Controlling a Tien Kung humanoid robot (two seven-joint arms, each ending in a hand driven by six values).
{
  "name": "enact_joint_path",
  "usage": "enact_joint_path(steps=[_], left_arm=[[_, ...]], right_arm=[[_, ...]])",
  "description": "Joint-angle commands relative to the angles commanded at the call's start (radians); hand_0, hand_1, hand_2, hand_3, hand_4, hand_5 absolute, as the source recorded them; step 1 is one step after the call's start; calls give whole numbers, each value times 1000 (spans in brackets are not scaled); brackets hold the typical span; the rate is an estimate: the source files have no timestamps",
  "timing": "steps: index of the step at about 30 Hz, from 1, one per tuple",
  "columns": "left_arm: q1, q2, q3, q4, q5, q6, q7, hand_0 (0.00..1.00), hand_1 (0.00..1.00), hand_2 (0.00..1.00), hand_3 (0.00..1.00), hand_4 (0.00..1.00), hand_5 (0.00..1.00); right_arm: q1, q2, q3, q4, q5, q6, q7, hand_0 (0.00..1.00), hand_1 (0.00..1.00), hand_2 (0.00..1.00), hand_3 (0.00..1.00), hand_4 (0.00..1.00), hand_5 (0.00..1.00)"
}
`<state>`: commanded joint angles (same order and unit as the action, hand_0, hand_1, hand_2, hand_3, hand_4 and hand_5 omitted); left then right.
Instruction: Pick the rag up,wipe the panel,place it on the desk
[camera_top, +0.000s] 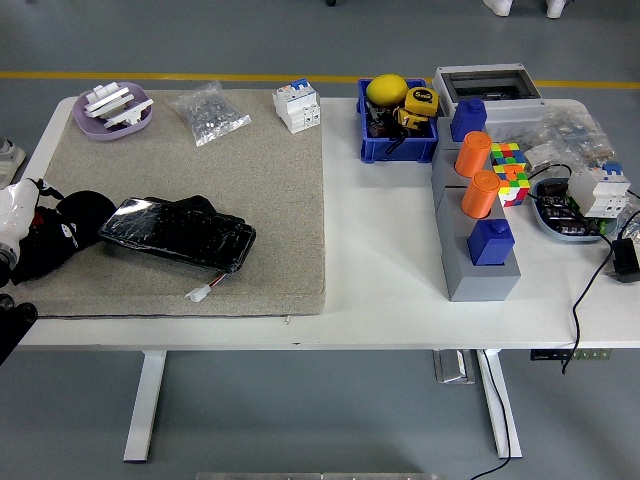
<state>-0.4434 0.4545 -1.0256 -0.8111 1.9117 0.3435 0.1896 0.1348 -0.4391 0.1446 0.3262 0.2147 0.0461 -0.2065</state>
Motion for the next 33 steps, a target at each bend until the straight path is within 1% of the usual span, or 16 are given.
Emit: enact_joint_path(steps=[4, 5, 9, 16, 17, 20, 22, 23, 24, 25, 28, 29, 31, 33], left_arm=[[15, 15, -13, -32, 15, -12, 4, 670, 776, 767, 667, 924, 303], [18, 19, -16, -40, 18, -13, 4, 666, 776, 762, 688, 947, 339], [36, 33, -31, -82, 30, -19, 4, 666, 776, 762, 688, 947, 339], [64, 47, -76, -144, 29, -27, 0, 666, 773, 763, 697, 953, 353], [72, 49, -86, -160, 24, -28, -2, 622, 756, 758, 698, 955, 363], [94, 53, -112, -208, 11, -24, -17, 622, 756, 758, 698, 955, 363], [113, 52, -135, -250, -23, -16, -37, 622, 756, 758, 698, 955, 363], [123, 50, -149, -272, -36, -13, -45, 567, 714, 722, 681, 967, 385], [130, 48, -160, -290, -51, -11, -53, 567, 714, 722, 681, 967, 385], [142, 42, -183, -320, -86, -7, -68, 567, 714, 722, 681, 967, 385], [161, 26, -228, -380, -177, 1, -97, 567, 714, 722, 681, 967, 385], [168, 17, -247, -403, -216, 5, -115, 552, 694, 707, 648, 965, 383], [175, 7, -267, -430, -288, 7, -140, 552, 694, 707, 648, 965, 383], [181, -6, -287, -457, -370, 6, -176, 552, 694, 707, 648, 965, 383]], right_arm=[[-3, -1, 2, 0, 0, 0, 1, 762, 600, 692, 643, 998, 535], [-3, -1, 2, -1, -1, 0, 1, 760, 599, 692, 642, 998, 534], [-4, -1, 3, -1, -2, -1, 2, 760, 599, 692, 642, 998, 534], [-6, -1, 4, -2, -3, -2, 2, 763, 597, 692, 642, 998, 532], [-6, -1, 4, -2, -2, -2, 2, 762, 597, 692, 642, 998, 532], [-7, -1, 0, -3, 1, -2, 2, 762, 597, 692, 642, 998, 532], [-8, -2, -5, -4, 5, -2, 1, 762, 597, 692, 642, 998, 532], [-8, -2, -6, -4, 5, -1, 1, 761, 596, 692, 643, 998, 531], [-9, -2, -7, -4, 6, -2, 1, 761, 596, 692, 643, 998, 531], [-8, -1, -12, -6, 11, -2, 1, 761, 596, 692, 643, 998, 531], [-7, 2, -24, -11, 23, -1, 0, 761, 596, 692, 643, 998, 531], [-7, 4, -28, -12, 24, 0, -1, 761, 596, 692, 643, 998, 531], [-7, 7, -32, -13, 28, 1, -1, 761, 596, 692, 643, 998, 531], [-7, 10, -34, -15, 29, 2, -1, 761, 596, 692, 643, 998, 531]])
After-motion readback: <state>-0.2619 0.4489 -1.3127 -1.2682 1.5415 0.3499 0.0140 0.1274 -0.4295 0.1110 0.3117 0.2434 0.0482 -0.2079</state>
